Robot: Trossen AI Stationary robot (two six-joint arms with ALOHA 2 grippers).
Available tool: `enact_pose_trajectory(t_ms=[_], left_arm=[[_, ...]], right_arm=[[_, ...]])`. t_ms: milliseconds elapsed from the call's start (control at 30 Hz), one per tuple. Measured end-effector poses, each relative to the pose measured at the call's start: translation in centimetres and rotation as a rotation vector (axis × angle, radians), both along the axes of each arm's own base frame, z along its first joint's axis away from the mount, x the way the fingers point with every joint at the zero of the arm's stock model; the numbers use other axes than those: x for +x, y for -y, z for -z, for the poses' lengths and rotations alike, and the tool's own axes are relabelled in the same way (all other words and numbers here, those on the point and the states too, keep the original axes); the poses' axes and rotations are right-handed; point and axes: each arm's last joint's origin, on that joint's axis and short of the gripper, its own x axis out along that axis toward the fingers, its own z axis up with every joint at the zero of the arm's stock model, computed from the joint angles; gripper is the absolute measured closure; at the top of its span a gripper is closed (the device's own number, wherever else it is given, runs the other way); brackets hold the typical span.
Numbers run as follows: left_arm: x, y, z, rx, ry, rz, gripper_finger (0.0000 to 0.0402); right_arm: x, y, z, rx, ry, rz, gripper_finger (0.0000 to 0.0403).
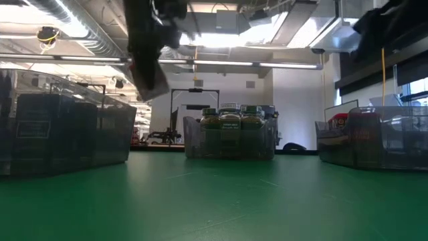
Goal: Sort spices by type
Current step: Put the red seasoning can into the right black bin
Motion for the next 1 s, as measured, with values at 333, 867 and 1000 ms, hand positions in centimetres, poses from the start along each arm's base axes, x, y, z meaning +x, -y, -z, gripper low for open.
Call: enact_pose_trajectory(t_ms=[333,867,1000], left_arm=[[5.0,8.4,-0.5,0.004,0.367,0.234,0.02],[16.1,15.2,-1.8,-0.008,0.547,0.429,0.0202],[19.2,15.3,-1.8,0.02,0.576,0.456,0.0199]], right_arm=[[-4.6,-0.5,-0.3,0.056,-0.131,0.074,0.0086],[-8.2,-1.2,0.1,-0.074,-0.109,0.154,0.0086],[-8.3,-1.1,0.1,-0.085,-0.132,0.152,0.0086]])
